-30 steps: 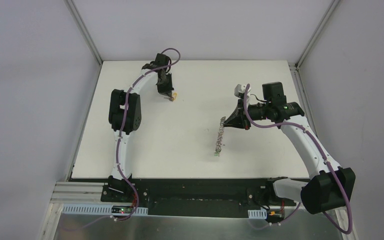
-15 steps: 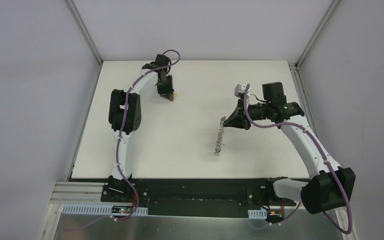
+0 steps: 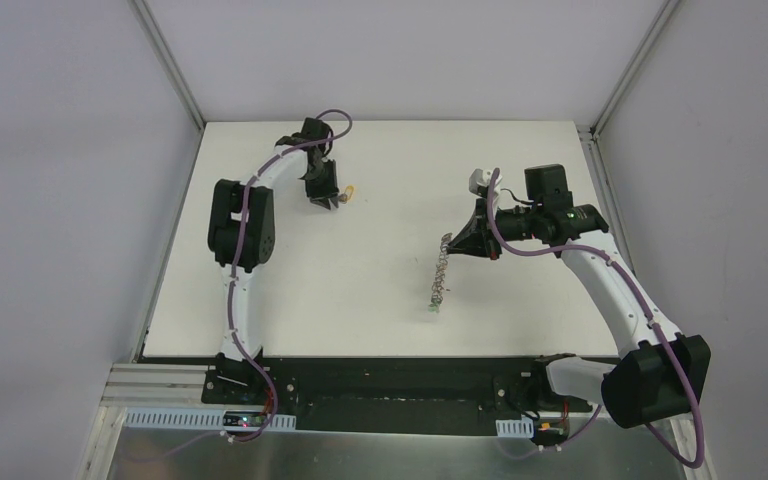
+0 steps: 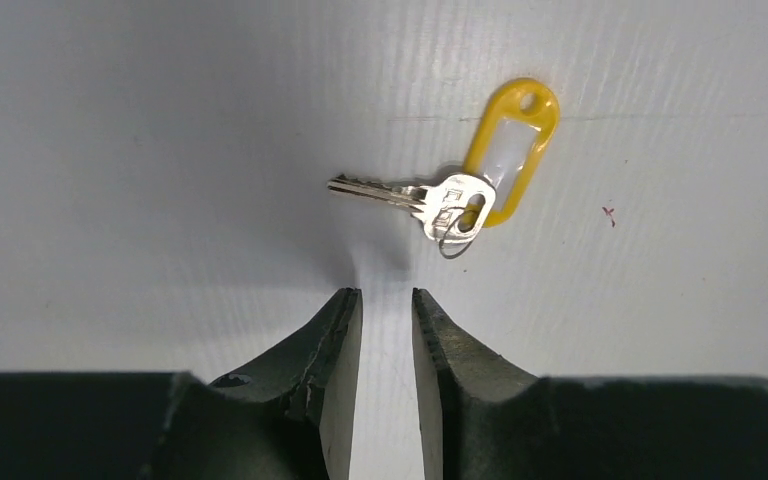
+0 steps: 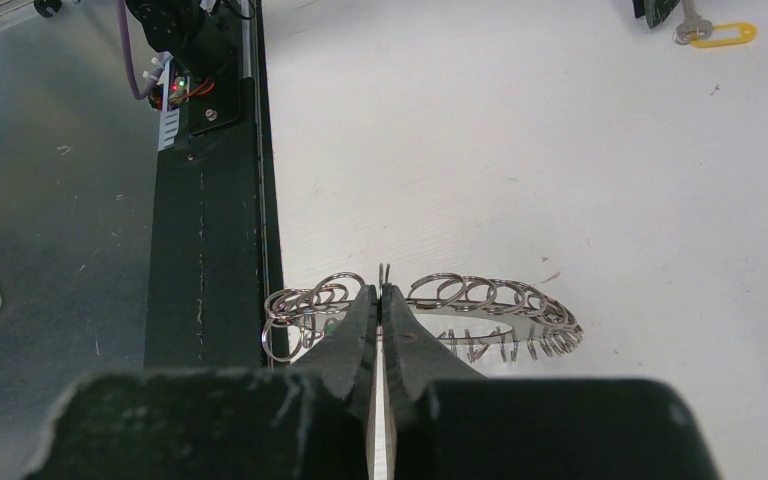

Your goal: Put the keys on the keyring

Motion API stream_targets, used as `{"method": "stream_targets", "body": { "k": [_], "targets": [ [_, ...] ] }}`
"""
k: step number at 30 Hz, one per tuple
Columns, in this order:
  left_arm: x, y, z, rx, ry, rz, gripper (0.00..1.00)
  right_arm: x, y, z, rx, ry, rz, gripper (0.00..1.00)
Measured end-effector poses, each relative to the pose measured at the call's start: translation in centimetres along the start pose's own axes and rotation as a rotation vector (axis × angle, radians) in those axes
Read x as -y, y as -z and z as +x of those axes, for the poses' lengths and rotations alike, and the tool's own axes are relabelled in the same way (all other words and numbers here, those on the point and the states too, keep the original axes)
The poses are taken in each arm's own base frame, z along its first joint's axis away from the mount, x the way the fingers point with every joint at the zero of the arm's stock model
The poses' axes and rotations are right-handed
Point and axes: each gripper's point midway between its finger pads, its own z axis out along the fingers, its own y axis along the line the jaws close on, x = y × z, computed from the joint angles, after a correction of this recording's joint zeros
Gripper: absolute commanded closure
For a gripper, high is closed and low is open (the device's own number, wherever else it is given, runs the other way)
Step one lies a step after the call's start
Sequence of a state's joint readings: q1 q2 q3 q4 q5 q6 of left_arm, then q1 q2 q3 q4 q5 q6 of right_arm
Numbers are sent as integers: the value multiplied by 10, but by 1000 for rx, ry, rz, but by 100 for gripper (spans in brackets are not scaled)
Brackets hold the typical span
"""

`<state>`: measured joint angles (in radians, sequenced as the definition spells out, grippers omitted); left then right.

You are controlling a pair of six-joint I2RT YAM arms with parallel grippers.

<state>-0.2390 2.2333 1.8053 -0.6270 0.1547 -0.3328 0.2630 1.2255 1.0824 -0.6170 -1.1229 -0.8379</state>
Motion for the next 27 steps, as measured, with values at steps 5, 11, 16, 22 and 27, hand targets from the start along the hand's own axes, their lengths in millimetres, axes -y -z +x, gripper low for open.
{"method": "stream_targets", "body": {
  "k": [5, 11, 16, 22, 27],
  "targets": [
    [-14, 10, -10, 62, 5, -34, 67, 0, 0, 0, 0, 0, 0, 99],
    [-20, 15, -17, 113, 17, -61, 65, 0, 0, 0, 0, 0, 0, 99],
    [-12, 16, -20, 108, 67, -31, 65, 0, 0, 0, 1, 0, 1, 99],
    [-2, 15, -21, 103, 86, -5, 64, 0, 0, 0, 1, 0, 2, 99],
    [11, 14, -16, 93, 94, 18, 64, 2, 0, 1, -2, -6, 0, 99]
  ]
}}
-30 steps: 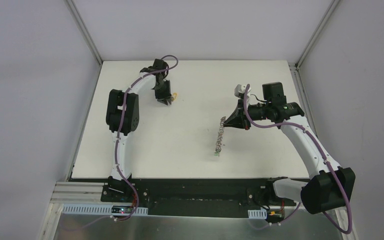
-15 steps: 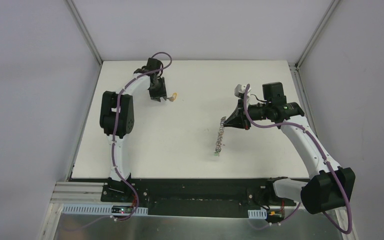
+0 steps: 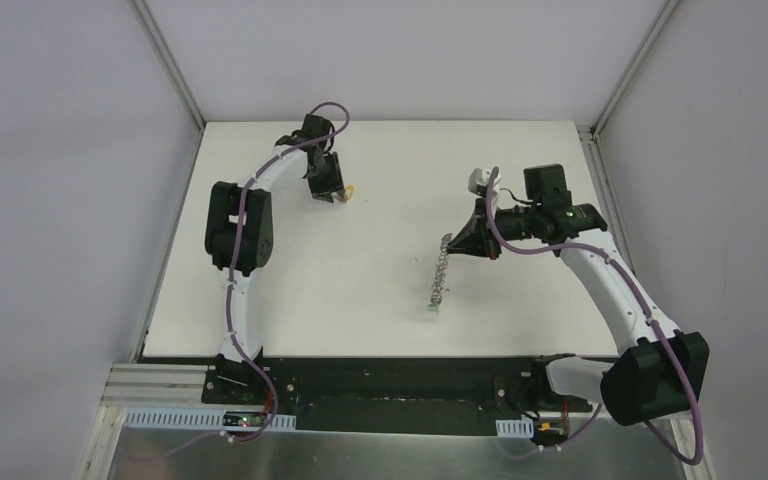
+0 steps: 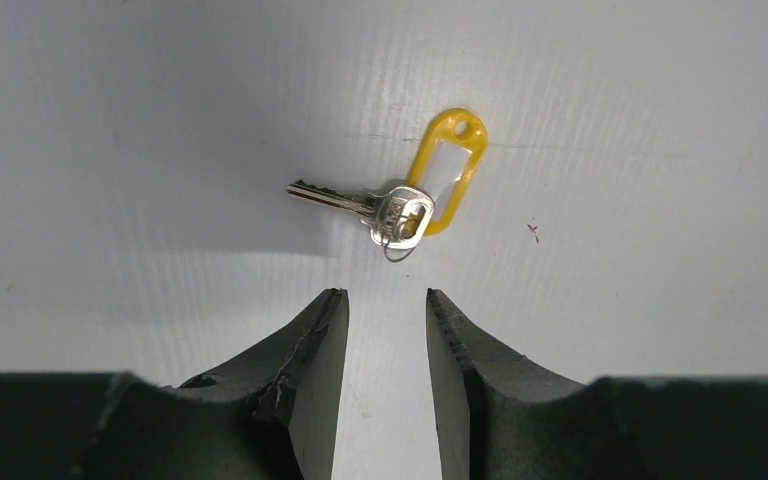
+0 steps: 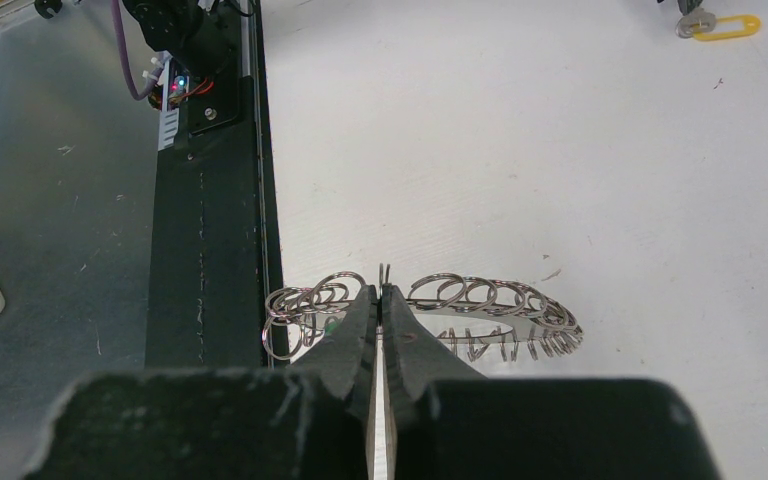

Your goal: Put the keys on the keyring

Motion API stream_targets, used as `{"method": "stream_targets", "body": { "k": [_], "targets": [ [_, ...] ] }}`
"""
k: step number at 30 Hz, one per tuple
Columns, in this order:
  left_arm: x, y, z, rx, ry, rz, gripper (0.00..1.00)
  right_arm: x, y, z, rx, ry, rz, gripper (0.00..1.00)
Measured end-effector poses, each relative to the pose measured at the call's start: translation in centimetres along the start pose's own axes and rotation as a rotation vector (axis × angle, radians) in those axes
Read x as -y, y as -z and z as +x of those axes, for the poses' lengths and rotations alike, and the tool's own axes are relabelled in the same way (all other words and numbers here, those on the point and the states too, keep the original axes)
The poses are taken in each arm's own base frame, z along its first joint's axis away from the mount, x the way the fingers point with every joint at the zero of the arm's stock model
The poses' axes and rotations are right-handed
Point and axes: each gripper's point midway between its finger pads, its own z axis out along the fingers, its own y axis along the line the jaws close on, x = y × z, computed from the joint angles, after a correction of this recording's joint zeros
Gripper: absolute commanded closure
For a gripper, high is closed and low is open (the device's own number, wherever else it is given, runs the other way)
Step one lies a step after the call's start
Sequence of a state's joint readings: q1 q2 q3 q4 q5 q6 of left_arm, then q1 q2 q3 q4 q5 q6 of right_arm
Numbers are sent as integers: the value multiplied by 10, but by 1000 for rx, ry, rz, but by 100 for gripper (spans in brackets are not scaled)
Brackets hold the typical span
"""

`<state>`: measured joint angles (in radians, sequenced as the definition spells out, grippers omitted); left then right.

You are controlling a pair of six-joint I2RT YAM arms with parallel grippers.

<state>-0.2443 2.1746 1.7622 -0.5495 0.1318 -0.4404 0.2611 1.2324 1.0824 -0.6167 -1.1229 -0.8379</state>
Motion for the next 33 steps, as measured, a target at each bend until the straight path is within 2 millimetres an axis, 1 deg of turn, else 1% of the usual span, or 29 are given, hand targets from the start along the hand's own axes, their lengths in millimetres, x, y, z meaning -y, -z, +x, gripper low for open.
{"method": "stream_targets", "body": {
  "k": [8, 11, 15, 16, 21, 22, 24, 27, 30, 33],
  "targets": [
    [21, 0, 11, -20, -10, 31, 64, 1, -1, 2, -3, -8, -2, 99],
    [23, 0, 13, -21, -24, 32, 65, 1, -1, 2, -3, -8, -2, 99],
    [19, 1, 12, -25, -61, 23, 64, 1, -1, 2, -3, -8, -2, 99],
    [18, 1, 11, -30, -70, 19, 64, 1, -1, 2, -3, -8, -2, 99],
    [23, -4, -13, -17, -102, 20, 63, 2, -1, 2, -3, -8, -1, 98],
    [22, -6, -14, -22, -111, 17, 63, 2, -1, 2, -3, -8, -1, 98],
    [18, -9, -11, -43, -121, 2, 59, 2, -1, 2, -3, -8, 0, 98],
    [10, -16, -1, -82, -136, -25, 48, 2, -1, 2, -3, -8, 0, 98],
    [2, -19, 6, -116, -139, -41, 41, 2, -1, 2, -3, -8, 0, 97],
    [-1, -19, 8, -129, -146, -46, 39, 2, -1, 2, -3, -9, 0, 97]
  ]
}}
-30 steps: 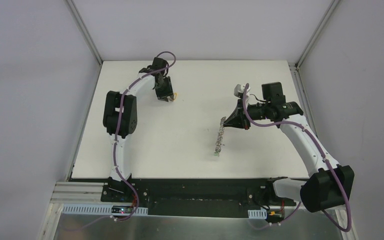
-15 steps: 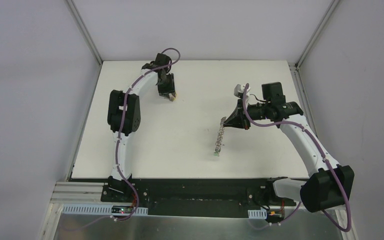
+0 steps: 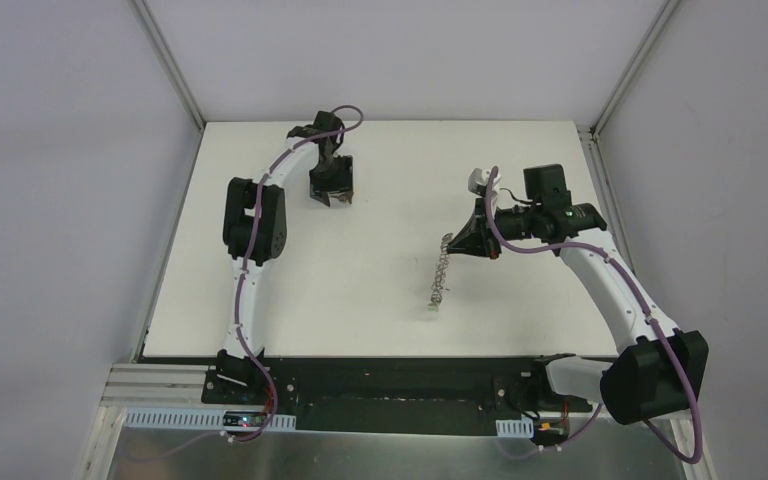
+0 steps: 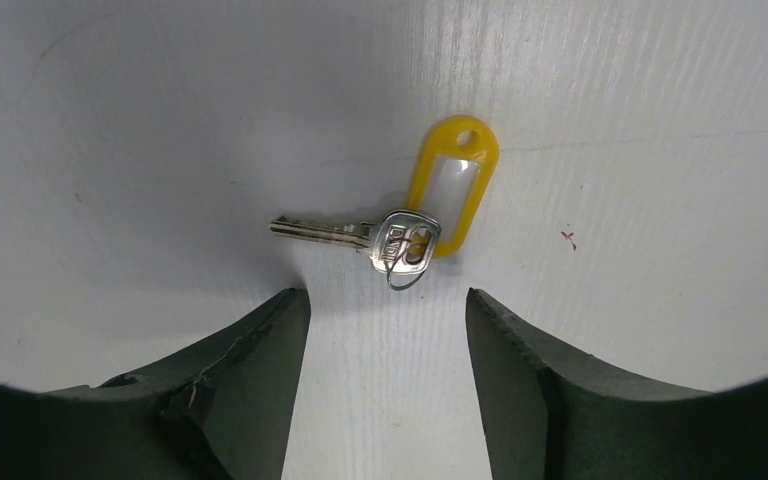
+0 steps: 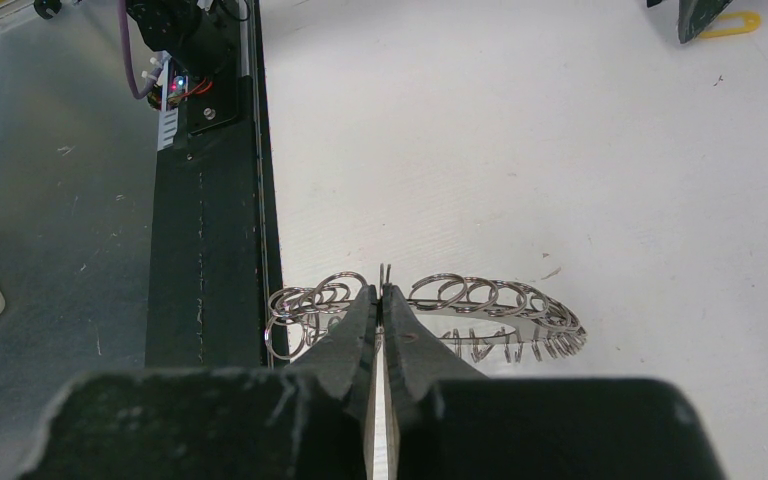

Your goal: Put the keys on the keyring

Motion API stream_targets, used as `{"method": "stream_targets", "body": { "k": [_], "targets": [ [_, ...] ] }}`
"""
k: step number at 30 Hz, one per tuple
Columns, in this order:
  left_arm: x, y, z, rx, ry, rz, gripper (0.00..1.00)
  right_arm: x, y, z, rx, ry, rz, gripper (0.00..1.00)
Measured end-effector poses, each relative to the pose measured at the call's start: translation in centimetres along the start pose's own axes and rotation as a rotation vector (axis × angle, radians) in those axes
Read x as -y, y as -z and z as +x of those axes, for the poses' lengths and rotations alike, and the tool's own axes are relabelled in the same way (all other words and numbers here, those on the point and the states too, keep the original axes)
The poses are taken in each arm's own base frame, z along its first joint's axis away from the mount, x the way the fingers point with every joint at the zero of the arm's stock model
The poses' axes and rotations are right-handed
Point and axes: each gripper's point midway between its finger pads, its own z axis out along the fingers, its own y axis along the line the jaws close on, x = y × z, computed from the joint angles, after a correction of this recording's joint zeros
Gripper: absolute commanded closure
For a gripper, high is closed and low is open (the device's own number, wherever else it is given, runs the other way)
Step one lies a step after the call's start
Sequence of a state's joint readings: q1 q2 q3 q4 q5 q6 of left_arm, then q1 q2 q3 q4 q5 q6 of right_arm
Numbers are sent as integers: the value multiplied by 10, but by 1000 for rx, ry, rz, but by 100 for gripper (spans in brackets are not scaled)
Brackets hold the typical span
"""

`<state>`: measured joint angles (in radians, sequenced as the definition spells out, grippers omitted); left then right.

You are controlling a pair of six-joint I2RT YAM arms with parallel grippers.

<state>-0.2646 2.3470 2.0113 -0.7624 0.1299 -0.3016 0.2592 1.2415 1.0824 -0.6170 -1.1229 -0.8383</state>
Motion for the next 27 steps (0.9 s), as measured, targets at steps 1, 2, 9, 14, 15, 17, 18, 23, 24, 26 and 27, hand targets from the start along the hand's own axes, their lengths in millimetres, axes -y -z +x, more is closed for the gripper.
{"method": "stream_targets", "body": {
  "k": [1, 2, 9, 14, 15, 17, 18, 23, 24, 26, 27],
  "targets": [
    [0, 0, 0, -3, -1, -1, 40, 0, 0, 0, 0, 0, 0, 97],
    [-1, 1, -1, -4, -1, -1, 41, 0, 0, 0, 0, 0, 0, 97],
    [-4, 0, -5, -20, 16, 13, 48, 0, 0, 0, 0, 0, 1, 96],
    [-3, -4, -10, -35, 15, 5, 52, 0, 0, 0, 0, 0, 1, 96],
    [-3, -4, -9, -38, 14, 1, 53, 0, 0, 0, 0, 0, 1, 96],
    [-5, -3, -8, -44, 11, -6, 57, 0, 0, 0, 0, 0, 1, 96],
    [-5, -3, -7, -45, 9, -12, 59, 0, 0, 0, -1, -1, 0, 95],
    [-9, -4, -7, -50, -1, -34, 66, 0, 0, 0, -1, -2, 0, 95],
    [-10, -4, -7, -49, -4, -35, 68, 0, 0, 0, -1, -2, 0, 96],
    [-10, -4, -7, -50, -7, -40, 70, 0, 0, 0, -1, -2, 0, 96],
    [-11, -4, -6, -50, -9, -41, 72, 0, 0, 0, -1, -2, 0, 96]
  ]
}}
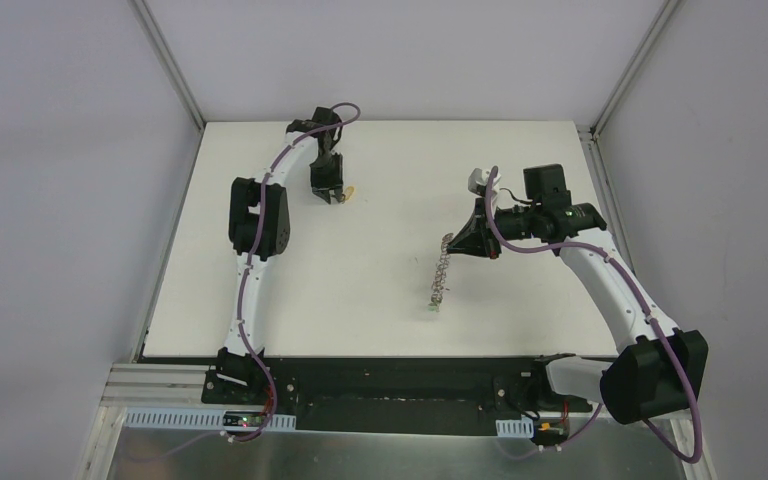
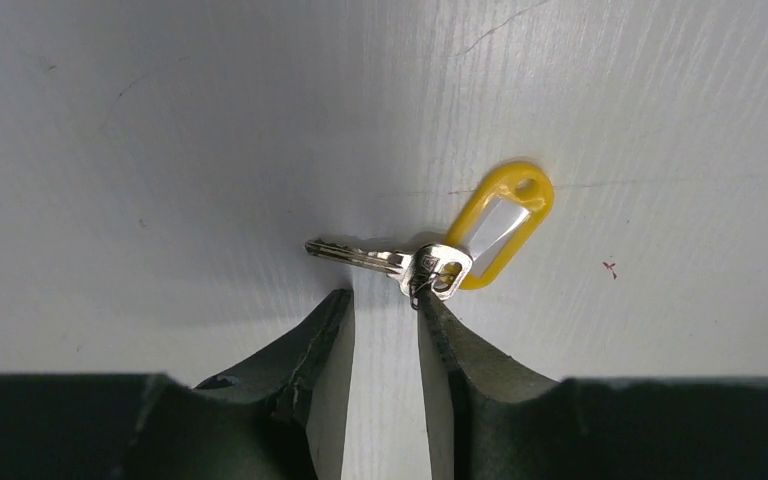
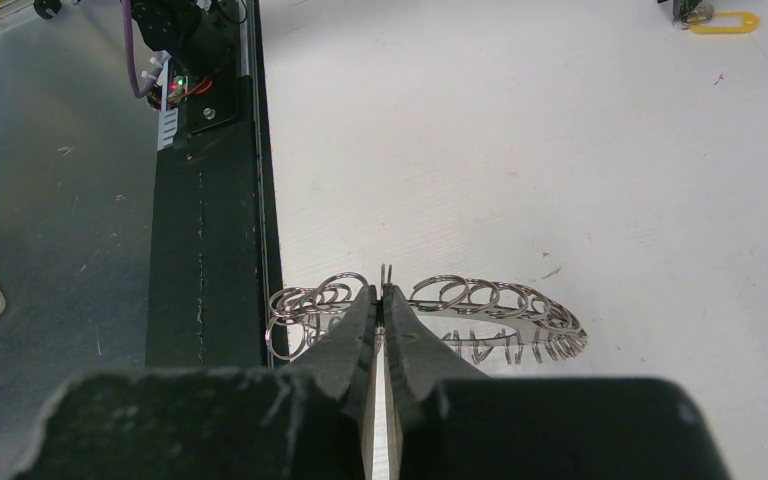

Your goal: Put the keys on the keyring

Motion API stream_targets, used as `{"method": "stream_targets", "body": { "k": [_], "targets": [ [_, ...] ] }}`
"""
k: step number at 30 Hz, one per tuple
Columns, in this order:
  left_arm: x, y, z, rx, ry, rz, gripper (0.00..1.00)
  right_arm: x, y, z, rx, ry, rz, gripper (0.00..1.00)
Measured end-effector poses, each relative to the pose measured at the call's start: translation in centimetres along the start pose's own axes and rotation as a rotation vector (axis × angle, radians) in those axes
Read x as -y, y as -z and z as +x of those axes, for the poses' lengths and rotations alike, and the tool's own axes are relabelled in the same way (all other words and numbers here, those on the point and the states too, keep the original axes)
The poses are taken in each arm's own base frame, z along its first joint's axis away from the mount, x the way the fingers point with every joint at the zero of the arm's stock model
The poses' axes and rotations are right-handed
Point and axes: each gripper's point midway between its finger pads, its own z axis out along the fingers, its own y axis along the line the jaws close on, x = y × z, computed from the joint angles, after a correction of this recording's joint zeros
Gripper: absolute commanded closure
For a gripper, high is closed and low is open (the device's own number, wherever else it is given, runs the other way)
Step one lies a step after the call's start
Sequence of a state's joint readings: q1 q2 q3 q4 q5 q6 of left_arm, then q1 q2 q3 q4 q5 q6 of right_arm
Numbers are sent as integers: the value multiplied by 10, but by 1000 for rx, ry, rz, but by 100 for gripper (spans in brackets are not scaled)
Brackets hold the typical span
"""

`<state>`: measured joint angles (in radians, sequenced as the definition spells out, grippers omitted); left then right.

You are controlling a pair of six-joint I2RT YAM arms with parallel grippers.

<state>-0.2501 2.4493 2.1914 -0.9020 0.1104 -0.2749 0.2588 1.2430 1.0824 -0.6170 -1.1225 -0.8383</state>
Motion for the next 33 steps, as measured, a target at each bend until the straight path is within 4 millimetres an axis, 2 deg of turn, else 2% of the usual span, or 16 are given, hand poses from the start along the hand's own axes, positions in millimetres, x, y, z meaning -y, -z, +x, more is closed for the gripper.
{"method": "stream_targets", "body": {
  "k": [10, 16, 24, 29, 33],
  "targets": [
    [0, 0, 0, -1, -9, -8, 87, 0, 0, 0, 0, 0, 0, 95],
    [1, -2, 1, 0, -14, -9, 100, 0, 0, 0, 0, 0, 0, 95],
    [-1, -1, 4, 40, -44, 5, 100, 0, 0, 0, 0, 0, 0, 95],
    [-5, 5, 16, 36, -66, 4, 100, 0, 0, 0, 0, 0, 0, 95],
    [-3, 13, 16, 56, -89, 26, 100, 0, 0, 0, 1, 0, 0, 95]
  ]
}}
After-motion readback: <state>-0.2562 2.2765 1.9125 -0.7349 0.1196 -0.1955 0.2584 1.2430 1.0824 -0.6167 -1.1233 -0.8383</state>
